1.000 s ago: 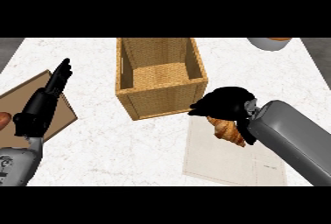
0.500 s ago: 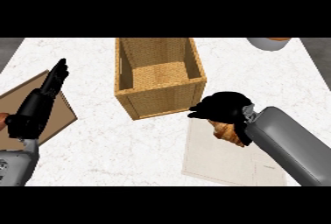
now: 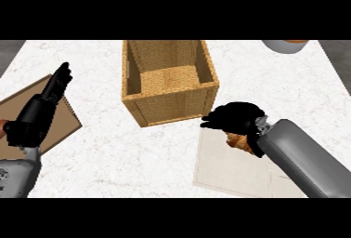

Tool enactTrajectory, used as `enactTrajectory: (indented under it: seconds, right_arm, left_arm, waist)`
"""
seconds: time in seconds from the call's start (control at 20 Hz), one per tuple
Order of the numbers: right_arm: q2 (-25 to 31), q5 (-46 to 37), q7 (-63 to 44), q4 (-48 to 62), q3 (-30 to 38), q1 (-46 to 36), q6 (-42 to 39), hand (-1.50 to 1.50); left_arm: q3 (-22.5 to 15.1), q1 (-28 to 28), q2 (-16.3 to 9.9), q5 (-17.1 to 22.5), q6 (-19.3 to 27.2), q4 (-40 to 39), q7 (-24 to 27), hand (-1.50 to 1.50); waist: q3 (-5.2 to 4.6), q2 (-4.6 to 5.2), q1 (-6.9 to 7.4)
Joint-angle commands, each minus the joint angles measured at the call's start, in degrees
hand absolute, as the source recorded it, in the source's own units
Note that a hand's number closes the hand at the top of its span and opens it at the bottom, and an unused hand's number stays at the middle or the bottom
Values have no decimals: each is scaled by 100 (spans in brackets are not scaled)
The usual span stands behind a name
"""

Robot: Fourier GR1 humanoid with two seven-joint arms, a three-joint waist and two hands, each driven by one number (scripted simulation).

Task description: Pick the croissant from the placemat and place it in the basket

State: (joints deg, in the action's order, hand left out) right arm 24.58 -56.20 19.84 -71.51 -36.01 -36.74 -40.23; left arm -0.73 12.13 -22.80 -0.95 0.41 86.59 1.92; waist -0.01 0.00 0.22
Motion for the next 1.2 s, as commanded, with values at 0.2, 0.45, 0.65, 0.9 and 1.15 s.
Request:
enactTrajectory:
  seconds: [0.2,0.45,0.65,0.9,1.15]
  right_arm:
    - [44,-648,624,663,181,205,434,-150]
    - [-372,-1020,874,1447,367,-40,741,-150]
    - [-508,-1173,1016,1927,526,4,1047,150]
    - [-447,-1235,1135,1404,683,17,618,150]
    - [-687,-1558,1233,1559,509,326,1373,150]
  left_arm:
    - [103,32,172,-69,-183,452,-485,0]
    - [138,-61,306,-396,-136,293,-189,0]
    - [259,51,332,-330,-315,70,-122,0]
    - [341,-104,424,-524,-291,-82,241,0]
    - [307,-193,492,-505,-333,395,-176,0]
  waist:
    - [2,2,7]
    - [2,9,26]
    - [2,15,23]
    - [0,6,0]
    - [1,4,5]
